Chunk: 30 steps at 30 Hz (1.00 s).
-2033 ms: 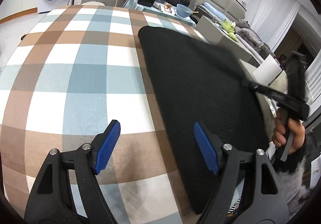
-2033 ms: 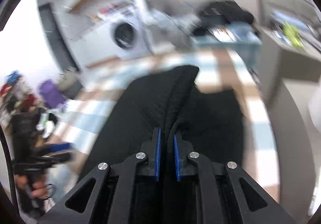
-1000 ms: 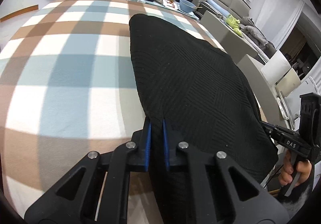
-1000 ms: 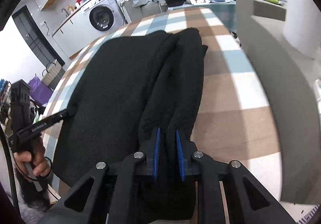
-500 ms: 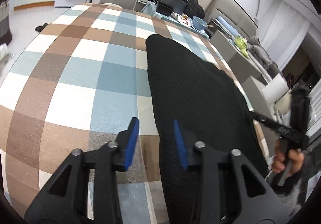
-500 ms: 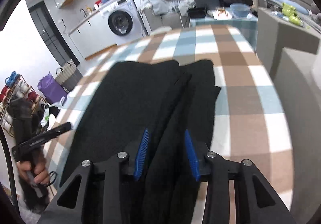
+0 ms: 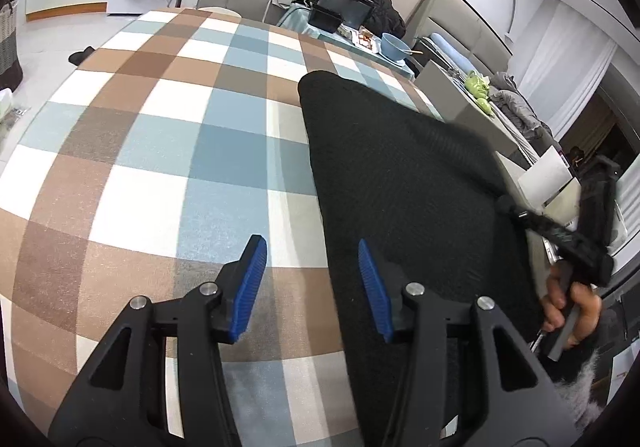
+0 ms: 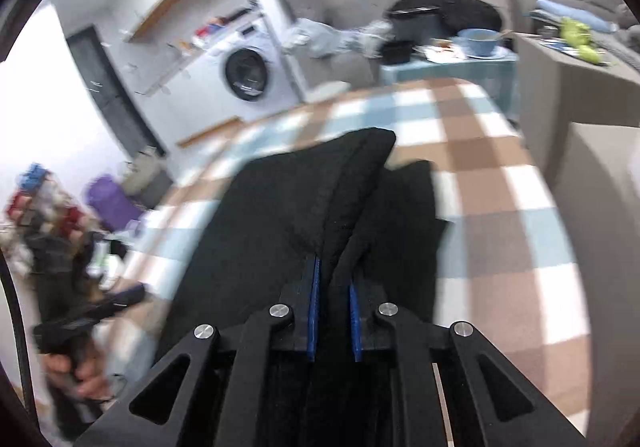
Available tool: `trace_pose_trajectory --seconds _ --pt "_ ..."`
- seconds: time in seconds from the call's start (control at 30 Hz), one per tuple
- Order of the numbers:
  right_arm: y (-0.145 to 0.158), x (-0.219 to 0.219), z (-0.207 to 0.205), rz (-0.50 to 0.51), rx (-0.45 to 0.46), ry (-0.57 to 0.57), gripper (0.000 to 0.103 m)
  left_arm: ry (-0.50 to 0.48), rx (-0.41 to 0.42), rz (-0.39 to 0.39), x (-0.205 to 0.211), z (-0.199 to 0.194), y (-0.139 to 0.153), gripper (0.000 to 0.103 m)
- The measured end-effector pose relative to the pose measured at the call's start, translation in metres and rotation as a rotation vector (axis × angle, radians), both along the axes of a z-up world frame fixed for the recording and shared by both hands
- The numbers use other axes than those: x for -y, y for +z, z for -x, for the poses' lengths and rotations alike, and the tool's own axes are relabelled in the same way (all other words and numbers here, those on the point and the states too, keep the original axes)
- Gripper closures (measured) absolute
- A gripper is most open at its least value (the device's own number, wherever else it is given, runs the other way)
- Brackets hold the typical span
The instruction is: Fold small clothes
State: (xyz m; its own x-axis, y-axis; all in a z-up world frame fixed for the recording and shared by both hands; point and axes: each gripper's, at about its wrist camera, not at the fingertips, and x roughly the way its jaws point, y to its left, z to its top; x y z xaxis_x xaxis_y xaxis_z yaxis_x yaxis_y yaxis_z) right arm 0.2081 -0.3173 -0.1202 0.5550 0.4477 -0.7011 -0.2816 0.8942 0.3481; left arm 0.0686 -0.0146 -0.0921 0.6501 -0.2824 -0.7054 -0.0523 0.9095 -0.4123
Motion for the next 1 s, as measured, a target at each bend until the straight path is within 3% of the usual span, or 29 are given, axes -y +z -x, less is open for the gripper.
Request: trace_pose_trajectory --seconds 0.13,0.3,0.6,0.7,0.77,1.0 --pt "-0.025 0.011 -0.013 -0.011 -0.120 -0.033 0.079 -0.015 -0.017 -0.020 0.009 -0.001 -0.003 0.059" --pt "-0.017 0.033 0.022 -0.092 -0.108 0.036 0.078 -0.075 -0.024 -0.048 0.024 0.008 -0.003 0.056" --pt "-0.024 0.061 0.097 -0.076 -0.101 0.012 0.075 -0.282 -0.048 -0.140 0.068 0.035 -0.007 0.055" --pt "-0.017 0.068 0.109 -0.148 -0.080 0.011 0.053 -0.290 -0.054 -0.118 0.070 0.045 -0.007 0.055" --pt "-0.013 0.062 0.112 -0.172 -0.065 0.032 0.052 -0.288 -0.051 -0.100 0.069 0.050 -0.006 0.055" --pt "-0.028 0.030 0.107 -0.071 -0.087 0.046 0.049 -0.263 -0.062 -0.109 0.071 0.059 -0.008 0.054"
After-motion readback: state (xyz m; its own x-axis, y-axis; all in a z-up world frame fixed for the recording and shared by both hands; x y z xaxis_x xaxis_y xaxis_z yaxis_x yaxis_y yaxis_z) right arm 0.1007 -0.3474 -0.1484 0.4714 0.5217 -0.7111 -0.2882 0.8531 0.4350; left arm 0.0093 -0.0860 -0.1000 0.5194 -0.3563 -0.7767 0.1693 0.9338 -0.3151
